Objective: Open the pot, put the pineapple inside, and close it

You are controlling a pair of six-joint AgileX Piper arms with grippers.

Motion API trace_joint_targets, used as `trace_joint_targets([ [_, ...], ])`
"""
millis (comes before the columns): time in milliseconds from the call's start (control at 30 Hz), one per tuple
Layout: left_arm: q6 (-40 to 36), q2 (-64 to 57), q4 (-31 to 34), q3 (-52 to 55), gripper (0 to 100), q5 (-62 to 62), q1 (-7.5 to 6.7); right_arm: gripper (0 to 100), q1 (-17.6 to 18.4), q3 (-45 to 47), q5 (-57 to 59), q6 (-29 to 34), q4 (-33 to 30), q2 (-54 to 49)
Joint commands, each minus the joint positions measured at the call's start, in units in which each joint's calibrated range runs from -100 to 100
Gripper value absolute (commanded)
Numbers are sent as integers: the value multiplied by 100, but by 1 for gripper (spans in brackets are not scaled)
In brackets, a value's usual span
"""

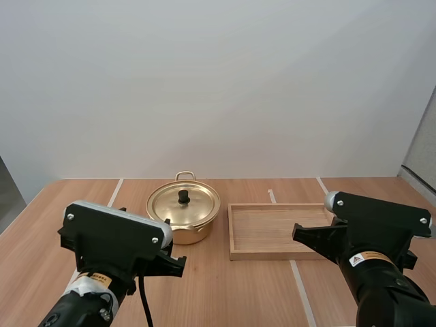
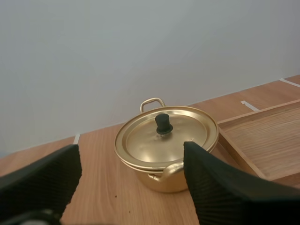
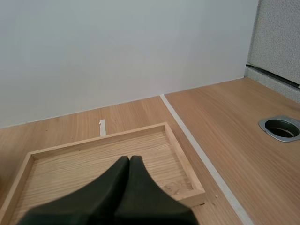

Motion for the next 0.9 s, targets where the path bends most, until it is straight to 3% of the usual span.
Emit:
trace_joint_targets([
  [0, -466, -24, 35, 120, 100, -1055, -43, 0, 5, -17, -19, 1, -34, -36],
  [167, -1307, -24, 78, 120, 100, -197, -43, 0, 5, -17, -19, 1, -34, -36],
  [533, -1339, -24, 358, 120, 100, 3, -43, 0, 5, -17, -19, 1, -34, -36],
  [600, -1584, -24, 663, 120, 100, -14, -43, 0, 5, -17, -19, 1, -34, -36],
  [733, -2892, -24, 1759, 120, 100, 21, -43, 0, 5, -17, -19, 1, -34, -36],
  [867, -2853, -24, 1798, 120, 100, 63, -43, 0, 5, -17, -19, 1, -34, -36],
])
